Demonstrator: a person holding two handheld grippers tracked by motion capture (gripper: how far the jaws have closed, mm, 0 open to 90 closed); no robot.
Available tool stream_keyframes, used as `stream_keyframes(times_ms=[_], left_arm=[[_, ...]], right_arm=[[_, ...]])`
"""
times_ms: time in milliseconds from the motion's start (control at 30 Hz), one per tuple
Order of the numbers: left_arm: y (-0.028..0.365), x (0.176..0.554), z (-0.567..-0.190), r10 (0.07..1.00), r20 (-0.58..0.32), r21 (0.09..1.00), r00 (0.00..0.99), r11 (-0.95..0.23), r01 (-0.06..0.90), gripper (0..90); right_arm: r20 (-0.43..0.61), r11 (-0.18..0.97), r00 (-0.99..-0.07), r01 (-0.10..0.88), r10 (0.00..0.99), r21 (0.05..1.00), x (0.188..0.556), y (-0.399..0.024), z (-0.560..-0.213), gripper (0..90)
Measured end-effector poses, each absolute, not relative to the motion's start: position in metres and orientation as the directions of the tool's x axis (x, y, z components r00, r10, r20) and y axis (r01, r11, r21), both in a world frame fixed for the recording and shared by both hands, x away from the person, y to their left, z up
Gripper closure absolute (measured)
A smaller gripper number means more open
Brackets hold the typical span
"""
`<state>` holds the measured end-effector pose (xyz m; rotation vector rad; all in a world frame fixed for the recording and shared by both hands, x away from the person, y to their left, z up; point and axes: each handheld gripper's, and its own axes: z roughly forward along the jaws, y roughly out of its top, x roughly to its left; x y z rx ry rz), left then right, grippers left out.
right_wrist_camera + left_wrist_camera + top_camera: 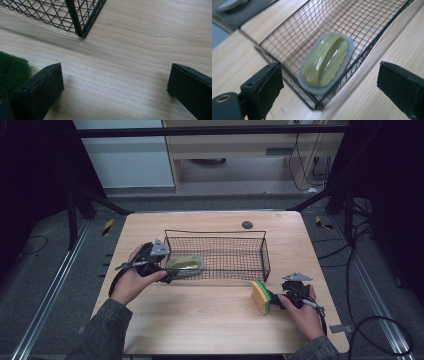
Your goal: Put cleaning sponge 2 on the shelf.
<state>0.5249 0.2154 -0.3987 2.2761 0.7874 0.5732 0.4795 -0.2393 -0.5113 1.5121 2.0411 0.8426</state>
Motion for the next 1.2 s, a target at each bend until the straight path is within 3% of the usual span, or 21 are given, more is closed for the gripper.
stream_keyframes(times_ms=[133, 167, 333, 500, 833, 1200], left_arm=[[0.230, 0.512, -0.414, 0.680, 0.111, 0.722, 0.725, -0.557, 0.411, 4.8], [0.239, 0.508, -0.424, 0.692, 0.040, 0.747, 0.721, -0.500, 0.439, 4.9], [0.251, 0.506, -0.449, 0.727, 0.047, 0.706, 0.685, -0.509, 0.492, 5.4], [0.262, 0.510, -0.480, 0.774, -0.026, 0.672, 0.633, -0.455, 0.584, 5.6], [0.264, 0.514, -0.497, 0.796, 0.003, 0.635, 0.605, -0.469, 0.614, 4.6], [0.265, 0.509, -0.509, 0.818, 0.020, 0.710, 0.575, -0.417, 0.568, 0.0]], right_arm=[[0.001, 0.220, -0.306, 0.688, 0.952, 0.692, 0.480, -0.241, -0.509, 1.8], [-0.005, 0.235, -0.318, 0.690, 0.948, 0.685, 0.480, -0.244, -0.508, 3.4], [-0.019, 0.240, -0.302, 0.717, 0.953, 0.655, 0.473, -0.251, -0.502, 9.0], [-0.071, 0.297, -0.327, 0.717, 0.942, 0.631, 0.449, -0.250, -0.485, 14.7], [-0.041, 0.365, -0.419, 0.735, 0.907, 0.571, 0.416, -0.240, -0.448, 17.6], [-0.040, 0.403, -0.470, 0.705, 0.882, 0.584, 0.410, -0.226, -0.403, 16.5]])
